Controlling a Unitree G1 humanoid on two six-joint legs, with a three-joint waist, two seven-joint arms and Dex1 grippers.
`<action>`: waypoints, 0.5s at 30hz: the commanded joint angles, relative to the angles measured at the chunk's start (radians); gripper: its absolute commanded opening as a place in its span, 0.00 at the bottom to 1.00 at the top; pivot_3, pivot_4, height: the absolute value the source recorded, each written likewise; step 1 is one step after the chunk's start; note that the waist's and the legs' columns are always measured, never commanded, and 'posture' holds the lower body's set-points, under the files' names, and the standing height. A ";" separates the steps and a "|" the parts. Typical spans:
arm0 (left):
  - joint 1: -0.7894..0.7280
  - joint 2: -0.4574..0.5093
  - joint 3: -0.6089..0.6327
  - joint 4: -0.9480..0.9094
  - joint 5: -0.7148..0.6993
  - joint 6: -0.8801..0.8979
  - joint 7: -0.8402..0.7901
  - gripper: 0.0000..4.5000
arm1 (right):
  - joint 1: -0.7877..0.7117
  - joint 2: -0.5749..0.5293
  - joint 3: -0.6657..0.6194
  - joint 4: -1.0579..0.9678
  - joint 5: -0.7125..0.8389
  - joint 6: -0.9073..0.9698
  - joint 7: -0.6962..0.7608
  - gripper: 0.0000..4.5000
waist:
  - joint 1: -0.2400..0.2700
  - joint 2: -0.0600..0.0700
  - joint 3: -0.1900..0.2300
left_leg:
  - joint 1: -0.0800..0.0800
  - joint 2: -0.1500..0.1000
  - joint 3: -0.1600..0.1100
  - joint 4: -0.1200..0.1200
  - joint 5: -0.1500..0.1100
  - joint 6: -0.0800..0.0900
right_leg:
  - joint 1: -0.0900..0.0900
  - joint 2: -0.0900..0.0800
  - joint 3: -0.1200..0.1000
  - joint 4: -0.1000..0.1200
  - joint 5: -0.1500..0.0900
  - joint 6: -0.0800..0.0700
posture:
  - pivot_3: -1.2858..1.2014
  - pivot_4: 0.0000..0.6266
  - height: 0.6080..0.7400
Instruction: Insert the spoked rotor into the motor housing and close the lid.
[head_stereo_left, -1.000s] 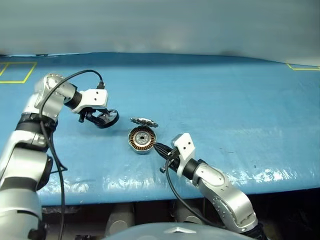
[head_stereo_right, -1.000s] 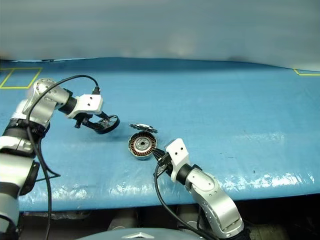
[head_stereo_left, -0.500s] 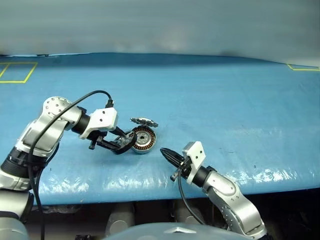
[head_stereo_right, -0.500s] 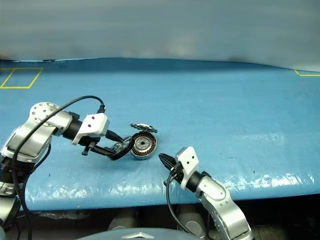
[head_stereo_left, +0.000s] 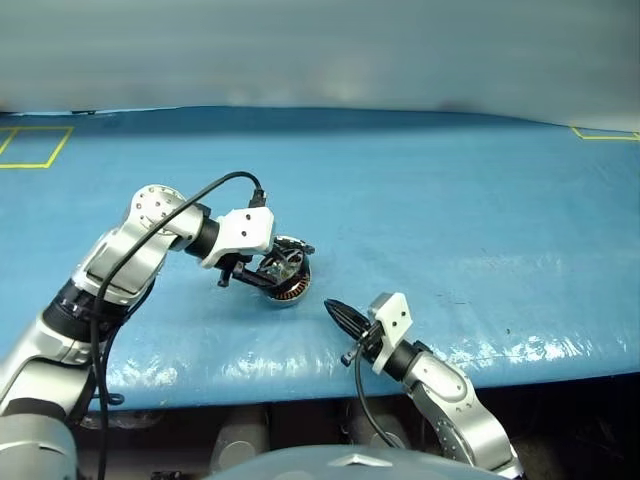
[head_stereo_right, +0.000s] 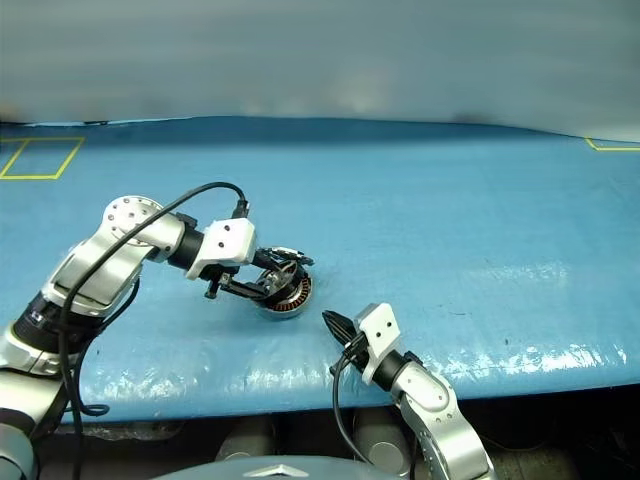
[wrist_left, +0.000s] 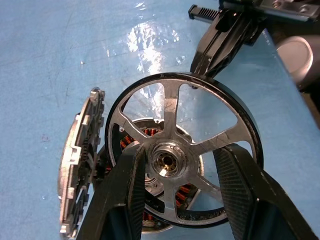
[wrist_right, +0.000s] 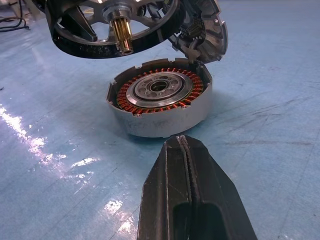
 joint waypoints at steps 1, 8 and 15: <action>-0.023 -0.002 -0.013 0.032 0.037 -0.044 0.014 0.40 | 0.002 0.011 -0.008 -0.019 -0.002 -0.021 -0.008 0.00 | 0.001 0.000 0.000 | 0.000 0.000 0.000 0.000 0.000 0.000 | 0.000 0.000 0.000 0.000 0.000 0.000 | 0.52 0.24 1.00; -0.027 -0.010 -0.044 0.087 0.102 -0.091 0.044 0.40 | 0.004 0.021 -0.004 -0.009 -0.004 -0.036 -0.013 0.00 | 0.002 0.000 0.000 | 0.000 0.000 0.000 0.000 0.000 0.000 | 0.000 0.000 0.000 0.000 0.000 0.000 | 0.52 0.24 1.00; -0.031 -0.035 -0.047 0.106 0.117 -0.116 0.054 0.40 | -0.004 0.026 -0.003 0.000 -0.009 -0.037 -0.008 0.00 | 0.002 0.000 0.000 | 0.000 0.000 0.000 0.000 0.000 0.000 | 0.000 0.000 0.000 0.000 0.000 0.000 | 0.52 0.24 1.00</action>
